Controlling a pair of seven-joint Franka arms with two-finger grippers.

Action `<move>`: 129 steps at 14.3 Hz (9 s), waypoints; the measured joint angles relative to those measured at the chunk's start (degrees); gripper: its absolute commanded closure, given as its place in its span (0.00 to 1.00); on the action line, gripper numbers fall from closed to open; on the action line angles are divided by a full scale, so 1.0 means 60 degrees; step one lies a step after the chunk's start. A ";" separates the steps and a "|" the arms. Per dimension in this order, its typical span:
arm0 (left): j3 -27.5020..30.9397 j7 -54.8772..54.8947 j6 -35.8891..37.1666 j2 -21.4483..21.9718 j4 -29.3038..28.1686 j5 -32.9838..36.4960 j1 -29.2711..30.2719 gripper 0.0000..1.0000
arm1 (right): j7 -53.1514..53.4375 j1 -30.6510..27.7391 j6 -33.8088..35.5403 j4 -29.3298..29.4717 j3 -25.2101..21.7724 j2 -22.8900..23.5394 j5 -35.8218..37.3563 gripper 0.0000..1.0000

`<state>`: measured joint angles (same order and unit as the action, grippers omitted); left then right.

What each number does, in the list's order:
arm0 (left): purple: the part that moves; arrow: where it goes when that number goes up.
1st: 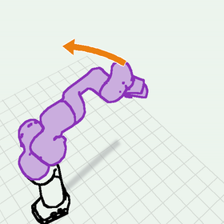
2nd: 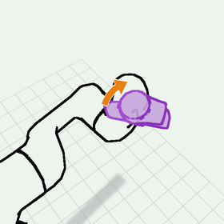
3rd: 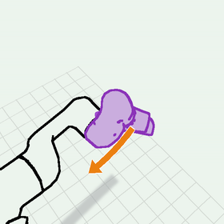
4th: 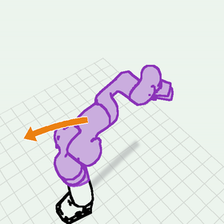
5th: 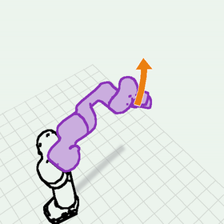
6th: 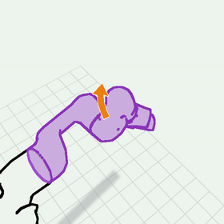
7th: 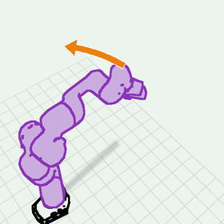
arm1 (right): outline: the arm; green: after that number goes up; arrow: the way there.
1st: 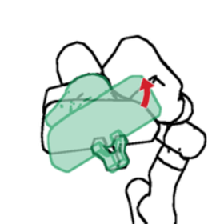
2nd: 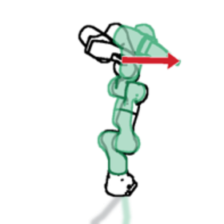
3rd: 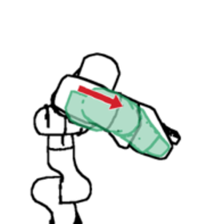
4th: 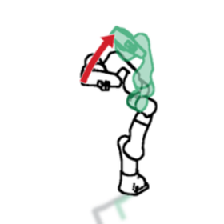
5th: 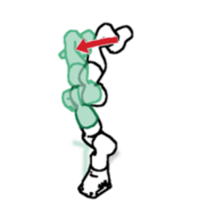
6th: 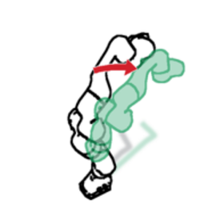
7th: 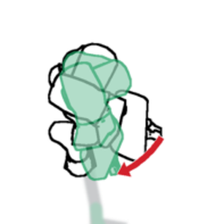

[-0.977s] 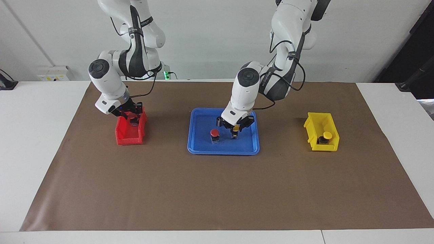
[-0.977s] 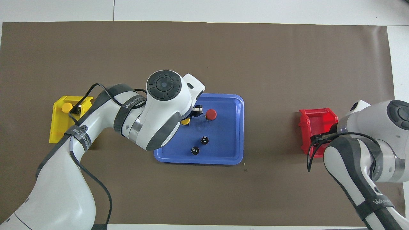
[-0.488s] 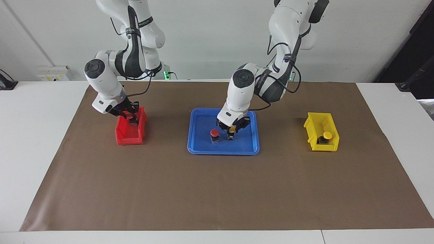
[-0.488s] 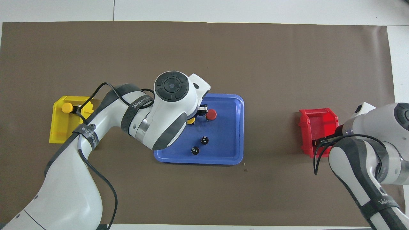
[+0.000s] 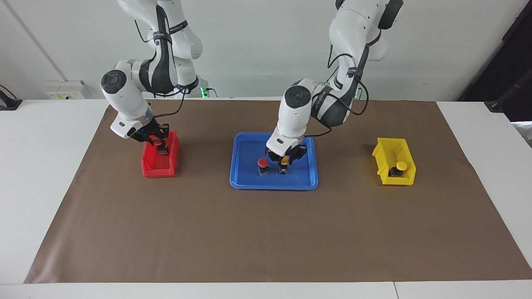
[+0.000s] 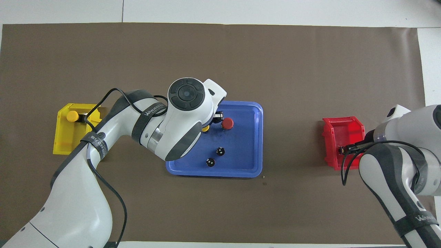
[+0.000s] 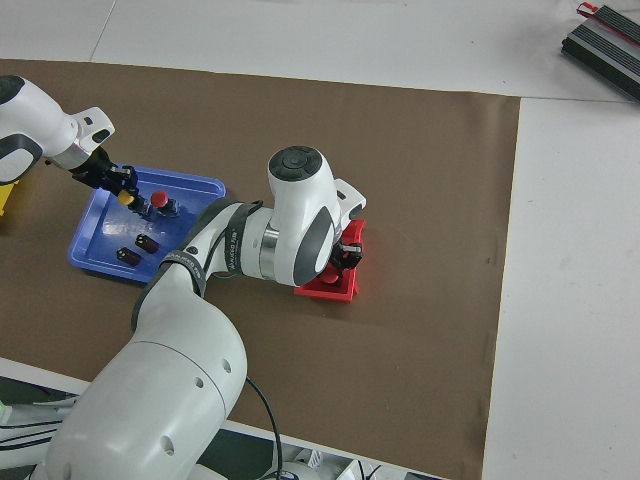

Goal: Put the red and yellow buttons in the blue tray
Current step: 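Lower the yellow button into the tray while the right gripper grasps red, then carry the red button toward the tray while the left gripper withdraws, then place the red button in the tray while the left gripper grasps yellow, then withdraw the right gripper while the left gripper lifts the yellow button, then carry the yellow button with the left gripper over the tray, then lower the yellow button into the tray and open the left gripper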

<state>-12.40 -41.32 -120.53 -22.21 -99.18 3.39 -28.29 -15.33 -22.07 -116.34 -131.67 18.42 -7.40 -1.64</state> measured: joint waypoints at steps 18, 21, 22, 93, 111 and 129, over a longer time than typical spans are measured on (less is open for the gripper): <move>0.0188 0.1056 0.2214 0.1602 0.0225 0.0109 0.1011 0.00 | 0.7027 0.4214 -0.0901 0.3397 0.0162 0.2105 -0.0601 0.80; 0.0248 0.2688 0.2996 0.2027 0.0093 0.0124 0.2159 0.00 | 0.7548 0.4673 -0.1365 0.3405 0.0157 0.2505 -0.0510 0.80; 0.0262 0.3318 0.3005 0.2029 0.0016 0.0130 0.2611 0.00 | 0.7701 0.4755 -0.1468 0.3406 0.0156 0.2613 -0.0427 0.80; -0.0109 0.0818 -0.0043 0.1567 -0.1190 -0.0045 0.1340 0.99 | 0.1777 0.2870 0.5585 0.6668 -0.3658 0.0977 0.0723 0.00; -0.0087 0.0535 -0.1151 0.1106 -0.2026 -0.0251 0.0801 0.99 | 0.1777 0.2872 0.5585 0.6668 -0.3527 0.0977 0.0723 0.00; 0.0031 0.0518 -0.1072 0.1121 -0.2002 -0.0281 0.0830 0.22 | 0.1777 0.2873 0.5585 0.6668 -0.3471 0.0977 0.0723 0.00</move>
<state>-12.21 -38.22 -126.96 -15.49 -111.19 1.71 -23.31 -4.66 -4.83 -82.83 -91.66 -2.41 -1.53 2.71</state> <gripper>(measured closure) 0.220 0.000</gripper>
